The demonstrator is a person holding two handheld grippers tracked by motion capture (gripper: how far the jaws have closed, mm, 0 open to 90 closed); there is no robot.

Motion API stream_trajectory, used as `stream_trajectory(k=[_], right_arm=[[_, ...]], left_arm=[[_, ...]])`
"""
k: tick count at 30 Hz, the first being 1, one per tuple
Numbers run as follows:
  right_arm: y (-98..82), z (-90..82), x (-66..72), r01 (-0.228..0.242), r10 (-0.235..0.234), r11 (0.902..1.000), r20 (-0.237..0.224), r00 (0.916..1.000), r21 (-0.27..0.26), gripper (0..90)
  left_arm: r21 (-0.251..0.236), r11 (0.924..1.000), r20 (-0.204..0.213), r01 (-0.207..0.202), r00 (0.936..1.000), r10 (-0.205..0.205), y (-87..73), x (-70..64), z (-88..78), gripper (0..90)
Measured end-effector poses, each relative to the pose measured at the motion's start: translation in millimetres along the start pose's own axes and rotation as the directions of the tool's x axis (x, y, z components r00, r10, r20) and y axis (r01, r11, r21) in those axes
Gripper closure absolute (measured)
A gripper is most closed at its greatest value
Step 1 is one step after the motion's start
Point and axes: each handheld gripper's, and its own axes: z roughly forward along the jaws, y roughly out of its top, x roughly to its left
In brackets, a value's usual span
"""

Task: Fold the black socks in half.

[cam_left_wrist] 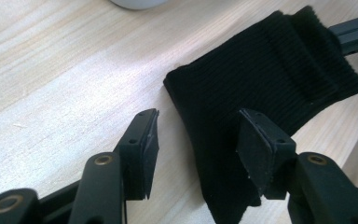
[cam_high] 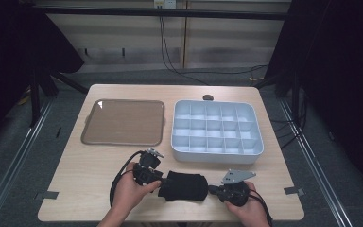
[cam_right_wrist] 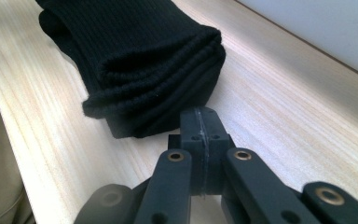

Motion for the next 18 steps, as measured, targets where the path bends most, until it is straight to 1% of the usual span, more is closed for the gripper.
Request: stream_trajectory(k=[2,6,7,14,17,18], right_arm=[[0.2,-0.1,0.4,0.004,-0.004,1.0000,0.004,1.0000,0.003,90.0],[0.3,-0.1,0.5,0.004,-0.004,1.0000,0.004,1.0000,0.004,90.0],[0.3,0.0,0.5,0.005,-0.005,1.0000,0.004,1.0000,0.004,90.0],[0.5,0.0,0.4,0.007,-0.007,1.0000,0.004,1.0000,0.005,90.0],[0.5,0.0,0.4,0.007,-0.007,1.0000,0.004,1.0000,0.005,90.0],[0.5,0.0,0.5,0.007,-0.007,1.0000,0.004,1.0000,0.005,90.0]], left_arm=[[0.005,1.0000,-0.010,-0.002,1.0000,0.002,-0.5,0.1,0.9,48.1],[0.006,0.9999,-0.012,0.009,0.9999,-0.008,-1.9,0.1,3.0,48.1],[0.011,0.9999,-0.017,0.002,0.9999,-0.002,-2.2,0.4,4.1,48.1],[0.013,0.9999,-0.022,0.002,0.9998,-0.001,-2.7,-0.2,7.5,48.3],[0.020,0.9998,-0.026,-0.008,0.9996,0.008,-2.6,-0.6,8.8,48.4],[0.017,0.9999,-0.026,-0.004,0.9996,0.004,-2.7,-0.9,9.5,48.5]])
